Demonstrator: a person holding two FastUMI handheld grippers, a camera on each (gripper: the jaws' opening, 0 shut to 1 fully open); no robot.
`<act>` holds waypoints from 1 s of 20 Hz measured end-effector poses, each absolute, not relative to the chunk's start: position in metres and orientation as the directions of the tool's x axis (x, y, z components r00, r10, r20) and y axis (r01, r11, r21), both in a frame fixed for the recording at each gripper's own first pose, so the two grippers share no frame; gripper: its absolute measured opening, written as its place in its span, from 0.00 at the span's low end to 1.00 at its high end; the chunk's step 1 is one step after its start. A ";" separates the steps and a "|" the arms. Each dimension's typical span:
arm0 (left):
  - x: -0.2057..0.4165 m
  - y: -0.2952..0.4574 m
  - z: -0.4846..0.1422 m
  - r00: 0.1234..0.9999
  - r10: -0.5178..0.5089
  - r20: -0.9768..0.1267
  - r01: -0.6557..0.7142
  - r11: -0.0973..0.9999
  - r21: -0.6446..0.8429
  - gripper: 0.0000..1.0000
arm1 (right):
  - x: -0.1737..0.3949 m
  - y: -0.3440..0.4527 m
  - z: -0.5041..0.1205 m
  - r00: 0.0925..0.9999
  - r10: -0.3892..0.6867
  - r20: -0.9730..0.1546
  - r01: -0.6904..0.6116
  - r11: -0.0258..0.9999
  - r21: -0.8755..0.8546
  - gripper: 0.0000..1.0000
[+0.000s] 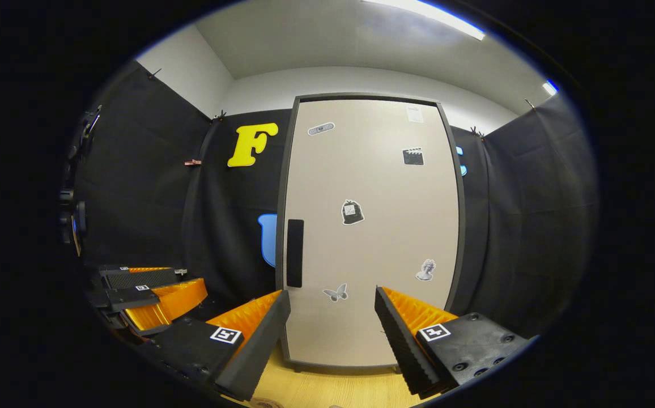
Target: Open the cabinet door with the right hand, grasp the bottle in the cabinet with the left hand and place it on the coaster, then close the cabinet door with the right hand.
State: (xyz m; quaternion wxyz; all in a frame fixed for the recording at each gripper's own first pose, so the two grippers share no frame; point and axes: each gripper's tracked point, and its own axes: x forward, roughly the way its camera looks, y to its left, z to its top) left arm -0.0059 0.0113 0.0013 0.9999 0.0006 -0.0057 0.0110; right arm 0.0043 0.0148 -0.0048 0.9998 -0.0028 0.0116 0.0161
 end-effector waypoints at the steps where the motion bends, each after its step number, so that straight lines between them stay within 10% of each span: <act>1: -0.005 0.012 0.001 1.000 0.022 0.011 -0.022 1.000 0.003 0.91 | 0.008 0.017 -0.005 0.999 0.039 -0.026 -0.039 0.999 -0.002 0.97; 20: -0.015 0.076 0.004 0.997 0.076 0.026 -0.076 0.997 0.007 0.91 | 0.097 0.082 0.018 0.995 0.068 0.078 -0.071 0.997 0.041 0.97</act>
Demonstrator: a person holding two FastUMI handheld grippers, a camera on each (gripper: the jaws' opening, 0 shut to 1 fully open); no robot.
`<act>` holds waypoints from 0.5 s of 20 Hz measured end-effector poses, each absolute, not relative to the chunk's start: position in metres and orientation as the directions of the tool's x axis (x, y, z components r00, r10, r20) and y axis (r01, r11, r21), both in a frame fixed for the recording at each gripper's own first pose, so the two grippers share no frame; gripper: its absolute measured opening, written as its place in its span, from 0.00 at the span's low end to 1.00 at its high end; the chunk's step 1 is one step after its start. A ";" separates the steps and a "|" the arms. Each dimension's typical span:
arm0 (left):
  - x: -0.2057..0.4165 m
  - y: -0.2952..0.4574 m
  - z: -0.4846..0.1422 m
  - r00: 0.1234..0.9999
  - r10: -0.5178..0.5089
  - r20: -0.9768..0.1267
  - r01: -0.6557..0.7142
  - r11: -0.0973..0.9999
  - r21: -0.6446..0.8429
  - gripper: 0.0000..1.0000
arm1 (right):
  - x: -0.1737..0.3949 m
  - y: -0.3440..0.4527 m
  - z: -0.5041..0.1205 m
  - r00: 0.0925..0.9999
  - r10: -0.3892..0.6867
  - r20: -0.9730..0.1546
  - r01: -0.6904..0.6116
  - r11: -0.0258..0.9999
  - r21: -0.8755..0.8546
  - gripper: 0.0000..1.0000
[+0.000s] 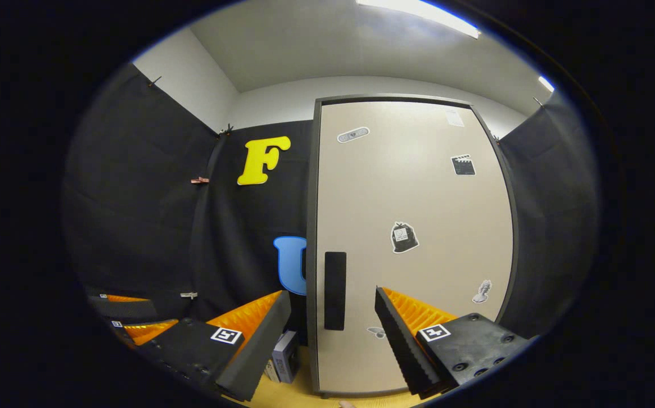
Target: Open the cabinet door with the right hand, grasp the bottle in the cabinet with the left hand and place it on the coaster, then close the cabinet door with the right hand.
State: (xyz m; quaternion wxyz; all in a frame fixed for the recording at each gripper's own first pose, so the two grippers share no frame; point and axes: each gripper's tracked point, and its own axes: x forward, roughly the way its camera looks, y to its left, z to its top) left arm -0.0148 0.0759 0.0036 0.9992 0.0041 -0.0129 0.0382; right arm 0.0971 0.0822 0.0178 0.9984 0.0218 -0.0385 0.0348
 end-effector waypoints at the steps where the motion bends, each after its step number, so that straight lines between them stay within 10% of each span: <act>1: -0.015 0.078 0.001 0.997 0.073 0.020 -0.073 0.997 0.001 0.91 | 0.106 0.083 0.015 0.996 0.058 0.073 -0.062 0.997 0.044 0.97; 10: -0.005 0.100 -0.015 0.998 0.055 -0.020 -0.056 0.998 -0.032 0.91 | 0.172 0.086 -0.013 1.000 -0.006 0.024 0.006 1.000 0.003 0.97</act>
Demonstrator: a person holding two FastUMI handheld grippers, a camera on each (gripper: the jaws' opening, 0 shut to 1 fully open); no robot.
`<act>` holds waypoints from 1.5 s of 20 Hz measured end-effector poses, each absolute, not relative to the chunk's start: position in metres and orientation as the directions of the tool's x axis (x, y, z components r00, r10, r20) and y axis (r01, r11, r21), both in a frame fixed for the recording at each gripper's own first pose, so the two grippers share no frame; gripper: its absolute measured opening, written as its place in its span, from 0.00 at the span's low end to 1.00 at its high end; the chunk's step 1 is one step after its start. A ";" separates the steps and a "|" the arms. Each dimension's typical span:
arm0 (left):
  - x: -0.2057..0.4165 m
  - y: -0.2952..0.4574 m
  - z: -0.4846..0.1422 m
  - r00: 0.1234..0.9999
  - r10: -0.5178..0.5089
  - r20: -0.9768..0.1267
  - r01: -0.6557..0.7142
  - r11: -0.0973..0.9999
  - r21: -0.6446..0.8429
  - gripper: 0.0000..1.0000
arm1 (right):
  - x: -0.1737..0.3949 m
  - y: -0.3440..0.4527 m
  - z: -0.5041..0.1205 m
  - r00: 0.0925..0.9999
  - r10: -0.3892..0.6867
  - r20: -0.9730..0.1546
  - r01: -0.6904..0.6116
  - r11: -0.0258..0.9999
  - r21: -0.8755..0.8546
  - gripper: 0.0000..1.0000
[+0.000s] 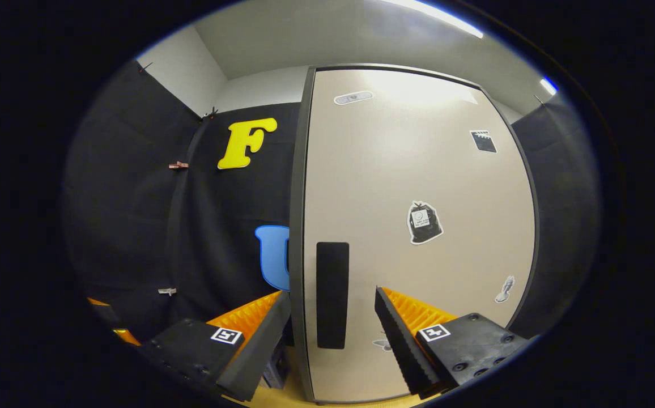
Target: Open the cabinet door with the right hand, grasp the bottle in the cabinet with the left hand and place it on the coaster, then close the cabinet door with the right hand.
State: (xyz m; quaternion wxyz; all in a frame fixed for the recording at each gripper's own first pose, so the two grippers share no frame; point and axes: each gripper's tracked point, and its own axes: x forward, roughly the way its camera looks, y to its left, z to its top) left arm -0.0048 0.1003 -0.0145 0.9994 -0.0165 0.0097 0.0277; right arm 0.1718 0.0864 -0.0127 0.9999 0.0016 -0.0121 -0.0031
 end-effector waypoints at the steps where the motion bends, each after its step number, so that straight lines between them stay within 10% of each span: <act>1: -0.004 0.103 -0.016 0.998 0.054 -0.024 -0.055 0.998 -0.039 0.91 | 0.176 0.087 -0.015 1.000 -0.014 0.022 0.014 1.000 -0.005 0.96; 6: -0.001 0.116 -0.023 0.997 0.063 -0.044 -0.065 0.996 -0.060 0.91 | 0.191 0.095 -0.027 1.000 -0.011 -0.009 0.011 1.000 0.009 0.67; 10: -0.003 0.125 -0.025 0.996 0.074 -0.051 -0.078 0.995 -0.068 0.91 | 0.202 0.087 -0.033 0.997 -0.080 -0.011 0.080 0.996 -0.032 0.65; 12: -0.004 0.129 -0.027 0.995 0.083 -0.055 -0.086 0.994 -0.069 0.91 | 0.199 0.086 -0.030 0.996 -0.090 -0.005 0.090 0.996 -0.024 0.40; 18: -0.013 0.138 -0.029 0.993 0.104 -0.063 -0.109 0.991 -0.081 0.91 | 0.194 0.088 -0.030 0.999 -0.038 -0.033 0.037 0.999 -0.032 0.15; 30: -0.035 0.103 -0.017 0.998 0.042 -0.041 -0.045 0.996 -0.080 0.91 | 0.124 0.088 -0.016 0.995 0.035 -0.097 -0.034 0.999 0.009 0.15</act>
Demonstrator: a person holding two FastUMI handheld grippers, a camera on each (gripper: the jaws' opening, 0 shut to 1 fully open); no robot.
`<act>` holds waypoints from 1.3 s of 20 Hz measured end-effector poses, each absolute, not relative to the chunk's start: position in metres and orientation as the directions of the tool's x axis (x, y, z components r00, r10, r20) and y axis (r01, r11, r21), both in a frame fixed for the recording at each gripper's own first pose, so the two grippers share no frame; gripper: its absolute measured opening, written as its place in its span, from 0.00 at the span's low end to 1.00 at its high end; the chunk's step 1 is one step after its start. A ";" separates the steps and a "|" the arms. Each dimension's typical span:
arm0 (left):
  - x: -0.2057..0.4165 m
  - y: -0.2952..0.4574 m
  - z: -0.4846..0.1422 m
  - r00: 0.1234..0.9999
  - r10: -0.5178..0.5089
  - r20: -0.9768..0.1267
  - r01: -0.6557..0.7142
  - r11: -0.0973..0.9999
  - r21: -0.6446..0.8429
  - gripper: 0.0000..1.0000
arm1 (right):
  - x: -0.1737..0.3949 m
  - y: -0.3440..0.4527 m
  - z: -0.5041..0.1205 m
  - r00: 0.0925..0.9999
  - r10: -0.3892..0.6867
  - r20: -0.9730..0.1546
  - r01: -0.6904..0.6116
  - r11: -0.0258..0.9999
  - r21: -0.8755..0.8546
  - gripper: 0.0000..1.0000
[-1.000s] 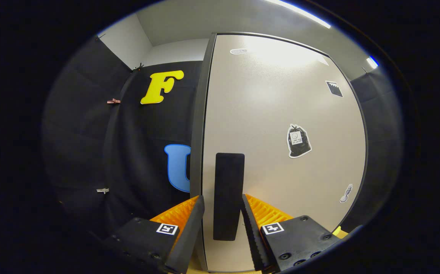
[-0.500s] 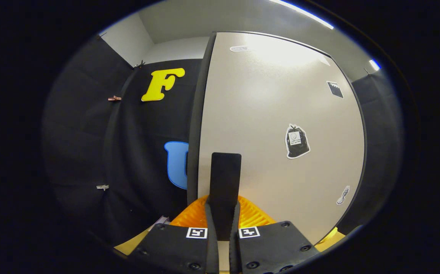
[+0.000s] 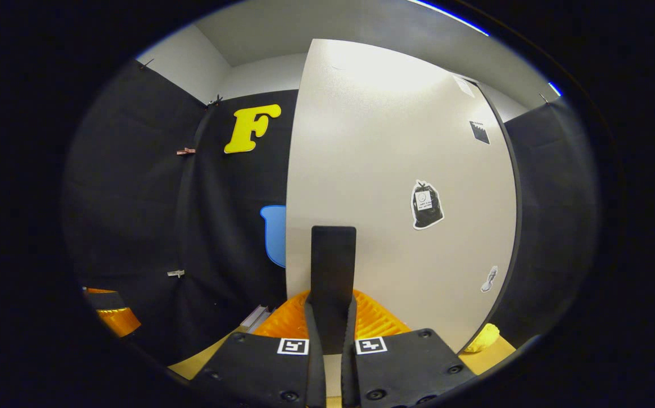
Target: Open the cabinet door with the right hand, grasp the bottle in the cabinet with the left hand and place it on the coaster, then close the cabinet door with the right hand.
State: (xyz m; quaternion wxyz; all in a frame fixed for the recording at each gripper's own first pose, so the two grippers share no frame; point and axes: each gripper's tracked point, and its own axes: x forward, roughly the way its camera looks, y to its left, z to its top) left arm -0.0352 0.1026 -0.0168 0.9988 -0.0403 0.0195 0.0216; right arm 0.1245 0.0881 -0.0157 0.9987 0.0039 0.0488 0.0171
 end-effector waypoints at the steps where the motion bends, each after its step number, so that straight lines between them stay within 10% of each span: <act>1: -0.035 0.098 -0.017 0.999 0.029 -0.042 -0.032 0.997 -0.075 0.91 | 0.119 0.087 -0.014 0.994 0.035 -0.100 -0.034 0.999 0.009 0.15; 26: -0.019 -0.075 -0.019 0.917 -0.394 -0.059 0.390 0.918 -0.067 0.92 | -0.075 -0.072 0.008 0.973 -0.197 -0.118 0.198 0.980 0.003 0.10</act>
